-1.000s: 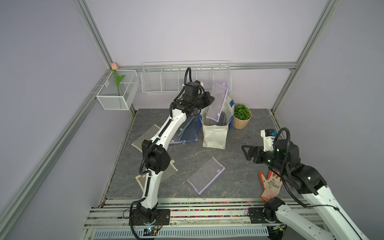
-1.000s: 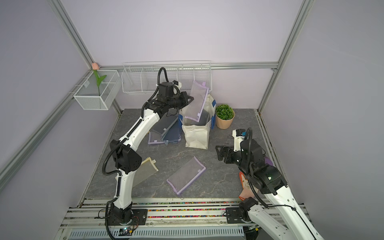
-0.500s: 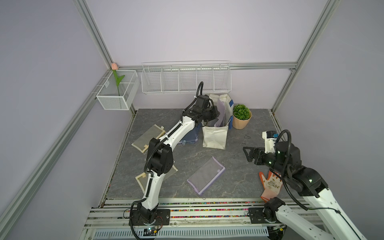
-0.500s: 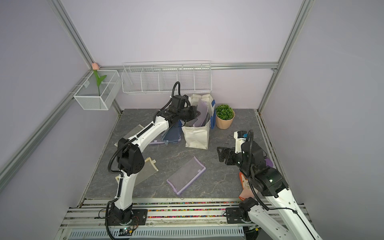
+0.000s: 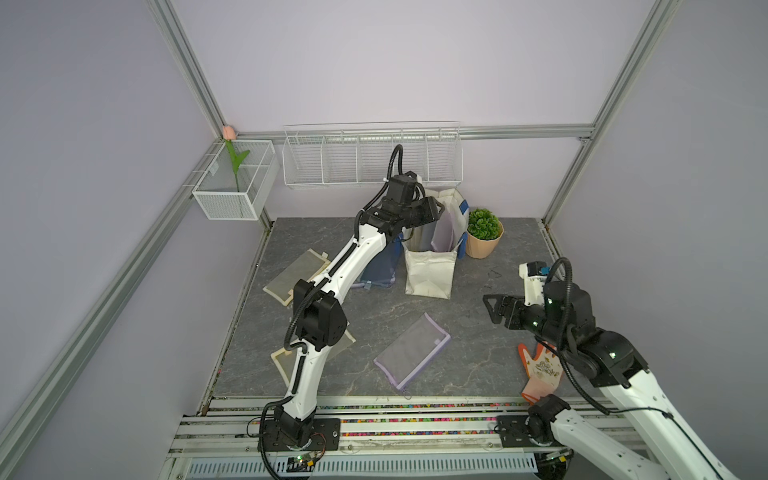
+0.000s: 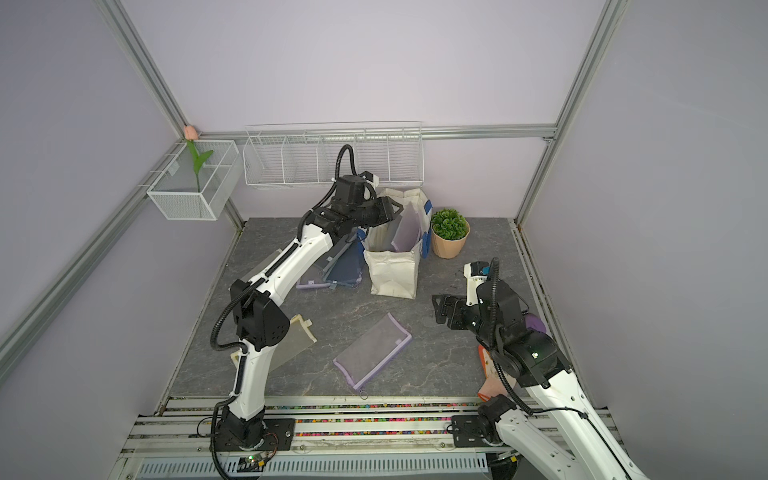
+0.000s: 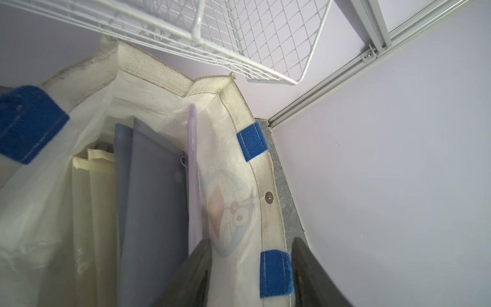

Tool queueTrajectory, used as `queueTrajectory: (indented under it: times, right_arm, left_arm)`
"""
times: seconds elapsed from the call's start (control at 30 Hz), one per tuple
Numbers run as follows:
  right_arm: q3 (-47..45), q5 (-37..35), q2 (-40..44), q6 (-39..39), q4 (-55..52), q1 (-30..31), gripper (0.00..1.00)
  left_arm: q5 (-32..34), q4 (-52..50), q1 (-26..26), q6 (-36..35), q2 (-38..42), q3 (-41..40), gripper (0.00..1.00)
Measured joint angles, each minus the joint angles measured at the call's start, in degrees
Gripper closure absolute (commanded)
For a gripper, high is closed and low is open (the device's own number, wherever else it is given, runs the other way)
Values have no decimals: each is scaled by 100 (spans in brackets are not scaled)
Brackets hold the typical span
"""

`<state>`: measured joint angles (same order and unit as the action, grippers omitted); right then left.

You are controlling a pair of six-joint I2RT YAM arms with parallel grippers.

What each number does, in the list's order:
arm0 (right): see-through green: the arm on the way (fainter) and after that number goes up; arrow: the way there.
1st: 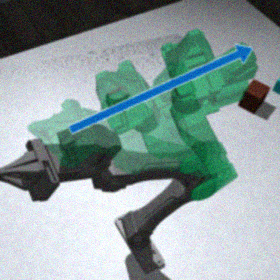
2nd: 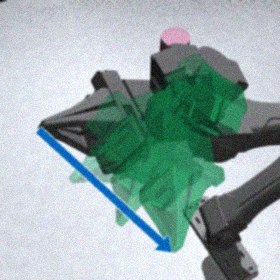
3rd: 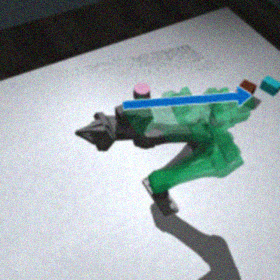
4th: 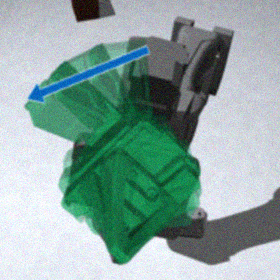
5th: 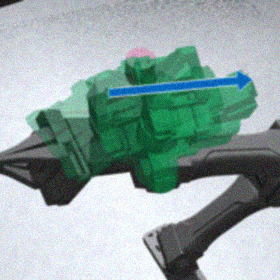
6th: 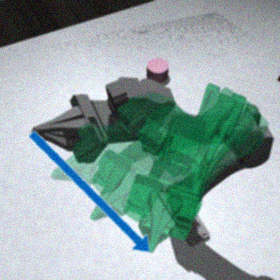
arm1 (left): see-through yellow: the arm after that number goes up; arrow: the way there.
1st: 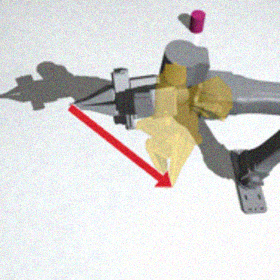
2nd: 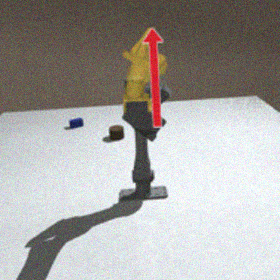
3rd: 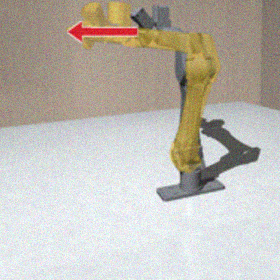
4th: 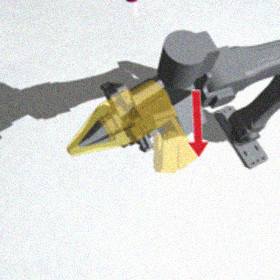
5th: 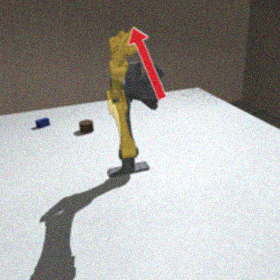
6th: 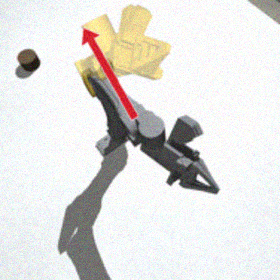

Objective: Put the pencil pouch into the canvas bag
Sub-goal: Place the pencil pouch in the canvas bag, then pick up the pencil pouch from the center of the board.

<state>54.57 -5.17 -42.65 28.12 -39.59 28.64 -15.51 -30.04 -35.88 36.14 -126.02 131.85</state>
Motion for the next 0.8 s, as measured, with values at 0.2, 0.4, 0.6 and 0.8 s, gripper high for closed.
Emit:
queueTrajectory:
  times: [0.2, 0.4, 0.6, 0.8]
  right_arm:
    - [-120, -127, 0, 166, -146, 0, 11]
    - [-1106, 350, 85, 675, -90, 0, 11]
    - [-2002, 1261, -365, 1128, 337, 9, 11]
    - [-2328, 1880, -1279, 1591, 1196, 74, 11]
  left_arm:
    - [114, -332, 20, -535, 428, -407, 49]
    - [-212, -376, 9, -1029, 2551, -2756, 41]
    - [-654, -153, -31, -1082, 4631, -5215, 26]
    - [-975, -11, -28, -909, 4870, -7208, 22]
